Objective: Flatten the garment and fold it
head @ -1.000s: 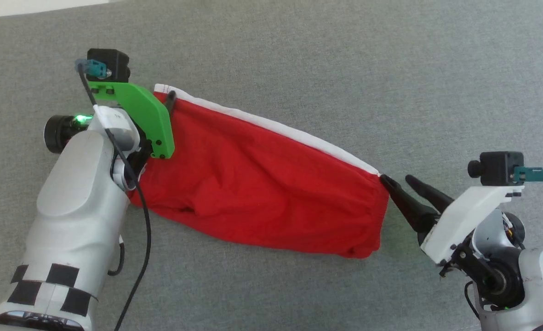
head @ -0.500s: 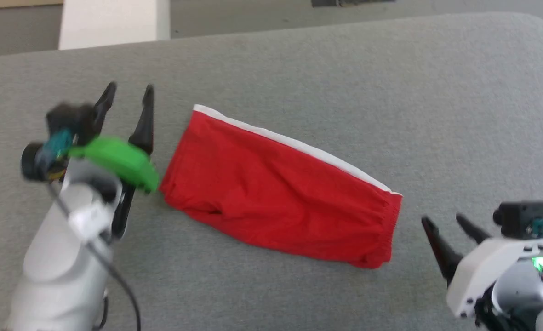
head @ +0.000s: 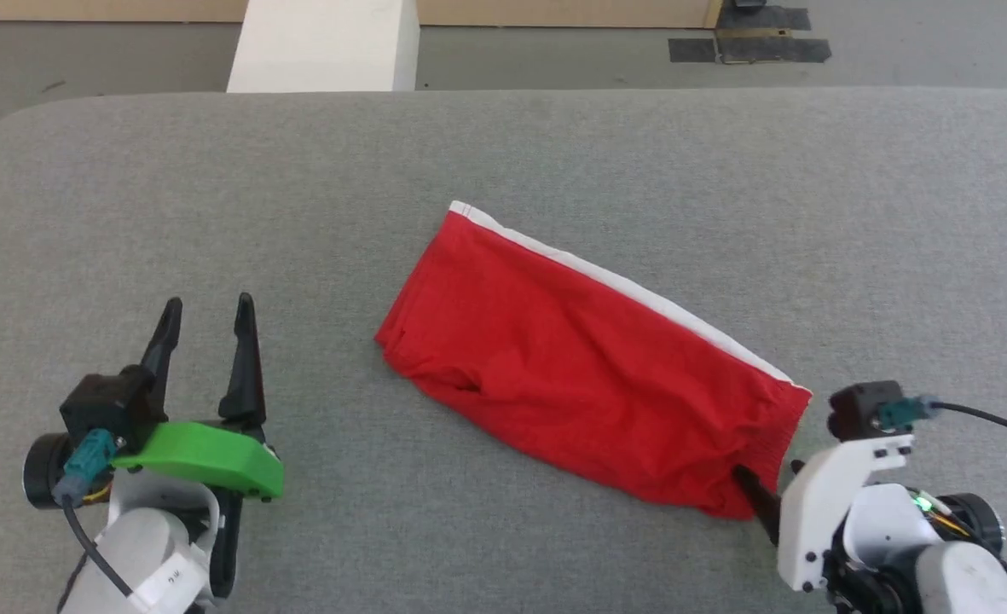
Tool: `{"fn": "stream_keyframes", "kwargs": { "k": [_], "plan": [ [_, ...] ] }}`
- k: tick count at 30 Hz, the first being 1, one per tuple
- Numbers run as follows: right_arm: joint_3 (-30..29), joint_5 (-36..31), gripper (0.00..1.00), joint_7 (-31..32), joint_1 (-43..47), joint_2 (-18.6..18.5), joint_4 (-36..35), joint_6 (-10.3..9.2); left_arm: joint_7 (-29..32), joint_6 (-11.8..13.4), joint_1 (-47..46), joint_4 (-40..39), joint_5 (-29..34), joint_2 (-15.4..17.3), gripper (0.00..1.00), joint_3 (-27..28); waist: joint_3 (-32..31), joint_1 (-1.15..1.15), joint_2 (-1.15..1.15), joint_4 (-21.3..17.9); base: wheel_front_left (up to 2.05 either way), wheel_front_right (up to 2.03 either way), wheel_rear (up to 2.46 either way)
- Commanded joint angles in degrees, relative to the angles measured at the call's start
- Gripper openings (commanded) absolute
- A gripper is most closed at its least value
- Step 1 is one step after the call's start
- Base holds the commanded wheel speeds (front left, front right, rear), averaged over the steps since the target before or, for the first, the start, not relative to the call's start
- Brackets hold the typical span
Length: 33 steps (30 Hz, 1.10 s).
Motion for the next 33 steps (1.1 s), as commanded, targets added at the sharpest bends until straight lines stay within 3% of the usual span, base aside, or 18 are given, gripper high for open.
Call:
{"fn": "stream_keyframes", "kwargs": {
  "k": [1, 9, 10, 11, 12, 22, 27, 33],
  "plan": [
    [0.4, -1.0, 1.0, 0.1, -1.4, 0.1, 2.1, -0.08, 0.2, 0.5, 1.0, -0.5, -0.3, -0.3, 1.0, -0.2, 0.1, 0.0, 0.0, 0.4, 0.0, 0.0, 0.0],
    [3.5, -1.0, 1.0, -0.5, -5.6, 0.1, 10.5, -0.08, 1.4, 0.7, 1.2, -1.1, -0.8, -0.8, 1.0, -1.0, 0.5, 0.0, 0.0, 0.9, 0.0, 0.0, 0.0],
    [4.0, -0.9, 0.37, -0.7, -5.9, 0.1, 11.0, -0.08, 1.6, 0.6, 1.2, -1.0, -1.0, -0.8, 1.0, -1.2, 0.5, 0.0, 0.0, 0.9, 0.0, 0.0, 0.0],
    [4.4, -0.8, 0.11, -1.2, -6.3, 0.1, 11.3, -0.08, 1.9, 0.6, 1.2, -0.9, -1.1, -0.9, 1.0, -1.3, 0.5, 0.0, 0.0, 0.9, 0.0, 0.0, 0.0],
    [4.6, -0.7, 0.0, -1.6, -6.6, 0.1, 11.5, -0.08, 2.0, 0.6, 1.3, -0.8, -1.2, -0.9, 1.0, -1.4, 0.5, 0.0, 0.0, 0.9, 0.0, 0.0, 0.0],
    [4.9, 2.0, 0.0, -5.5, -7.8, 0.1, 10.5, -0.08, 7.2, -1.1, 0.4, -0.1, -3.2, -2.1, 1.0, -4.5, -0.1, 0.0, 0.0, 0.0, 0.0, 0.0, 0.0],
    [4.8, 3.0, 0.0, -5.9, -7.6, 0.1, 9.4, -0.08, 17.7, -0.9, -3.8, 2.9, -4.8, -3.5, 1.0, -7.6, 0.1, 0.0, 0.0, -0.8, 0.0, 0.0, 0.0],
    [5.7, 3.9, 0.0, -6.4, -7.7, 0.1, 8.7, -0.08, 29.9, 1.2, -10.8, 9.8, -5.4, -4.0, 1.0, -9.7, 0.8, 0.0, 0.0, -2.1, 0.0, 0.0, 0.0]
  ]
}}
